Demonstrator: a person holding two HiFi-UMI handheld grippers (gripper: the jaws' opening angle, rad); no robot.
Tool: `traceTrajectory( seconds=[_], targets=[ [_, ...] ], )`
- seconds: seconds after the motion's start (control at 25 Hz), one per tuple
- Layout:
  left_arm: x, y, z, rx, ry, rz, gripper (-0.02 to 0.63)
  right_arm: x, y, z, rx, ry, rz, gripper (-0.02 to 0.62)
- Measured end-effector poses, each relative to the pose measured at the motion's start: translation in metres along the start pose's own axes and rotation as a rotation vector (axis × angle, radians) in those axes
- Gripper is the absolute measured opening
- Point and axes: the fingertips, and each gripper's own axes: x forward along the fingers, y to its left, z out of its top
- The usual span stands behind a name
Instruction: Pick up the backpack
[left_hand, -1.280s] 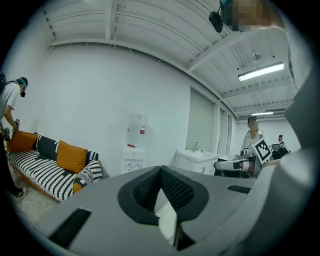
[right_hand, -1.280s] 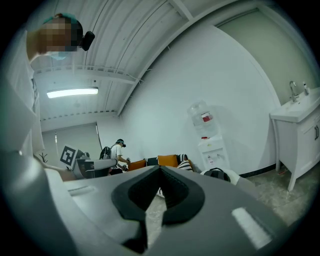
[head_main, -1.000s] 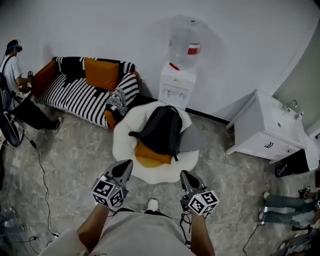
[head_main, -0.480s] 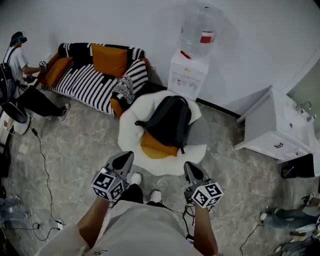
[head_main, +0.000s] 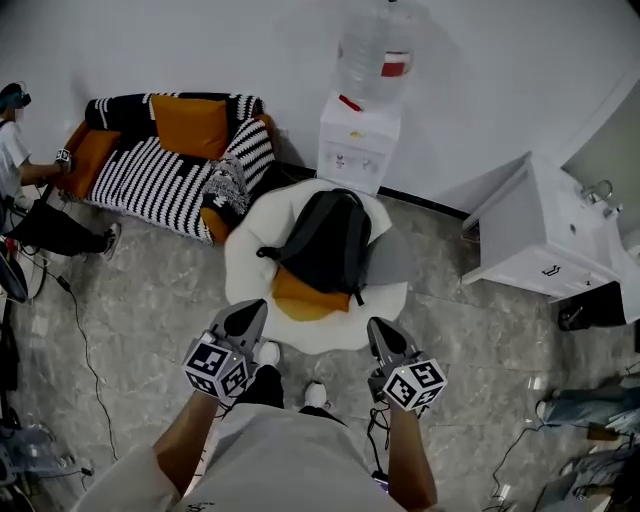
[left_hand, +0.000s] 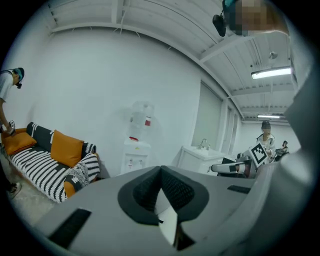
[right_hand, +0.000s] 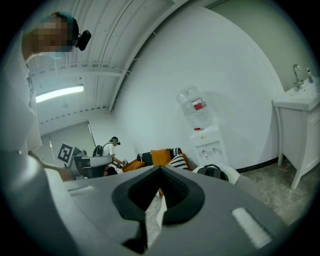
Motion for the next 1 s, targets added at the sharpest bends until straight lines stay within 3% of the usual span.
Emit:
traceTrajectory(
  seconds=[0.28,0.56,1.0],
  targets=[
    [0.053,0.057,0.007,-0.012,0.031,-0.075,-0.006,0.055,-0.022,0.0,0.027,0.023,-0.083,0.002],
    [0.116,0.121,0.0,-0.01,0.078,-0.113,-0.006,0.132,-0.075,0.003,0.079,0.001,-0.217,0.002],
    [0.202,0.168,-0.023,0.02,0.165,-0.206,-0.006,0.192,-0.122,-0.008,0.078,0.052,-0.315,0.002]
  ],
)
